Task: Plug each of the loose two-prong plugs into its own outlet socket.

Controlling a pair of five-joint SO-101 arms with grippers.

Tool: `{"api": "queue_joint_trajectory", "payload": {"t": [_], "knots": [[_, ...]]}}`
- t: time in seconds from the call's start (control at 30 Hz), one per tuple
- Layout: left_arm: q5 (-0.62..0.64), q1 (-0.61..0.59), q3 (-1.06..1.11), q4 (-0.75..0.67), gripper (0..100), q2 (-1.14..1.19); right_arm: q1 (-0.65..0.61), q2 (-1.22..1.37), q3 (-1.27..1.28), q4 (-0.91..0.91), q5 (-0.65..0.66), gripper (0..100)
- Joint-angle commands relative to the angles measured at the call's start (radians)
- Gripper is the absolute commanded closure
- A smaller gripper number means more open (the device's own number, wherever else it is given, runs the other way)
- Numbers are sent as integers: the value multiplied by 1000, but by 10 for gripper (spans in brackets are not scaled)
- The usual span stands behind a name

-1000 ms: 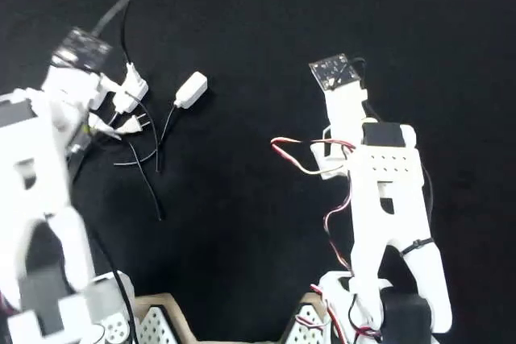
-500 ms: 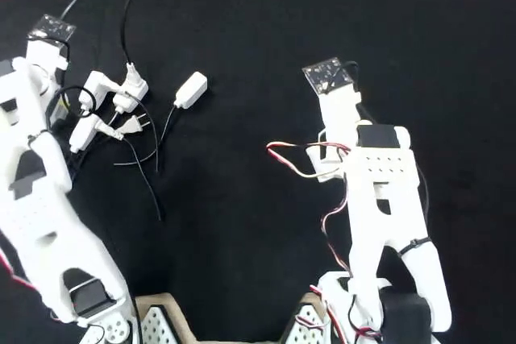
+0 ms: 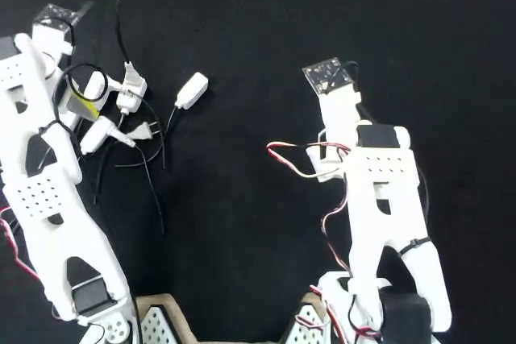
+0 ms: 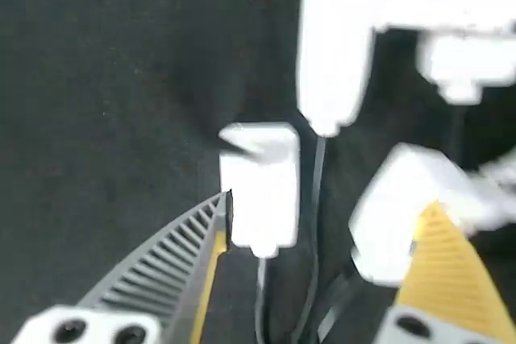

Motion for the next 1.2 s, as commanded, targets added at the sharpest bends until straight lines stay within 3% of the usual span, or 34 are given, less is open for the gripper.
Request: {"api": "queue_joint_trajectory", "payload": {"t": [0.0,0.13,0.27,0.47,0.6,0.77,0.87,1.0,1.17], "knots": [[-15,-27,-153,95,662,-74,-14,-4,-8,-11,8,972],[3,-45,-88,97,668,-198,-14,-2,-10,-12,8,972],[5,19,134,97,668,-390,-14,-2,-10,-14,8,972],[5,302,601,49,668,-732,-14,-2,-10,-14,8,972],[11,466,917,-259,668,-844,-14,-2,-10,-12,8,972],[112,555,1175,-700,668,-852,-14,-2,-10,-11,8,972],[112,572,1204,-822,668,-793,-14,-2,-8,-12,8,972],[115,585,1067,-816,668,-628,-14,-2,-8,-12,8,972],[104,555,769,-671,668,-361,-14,-2,-8,-14,8,972]]}}
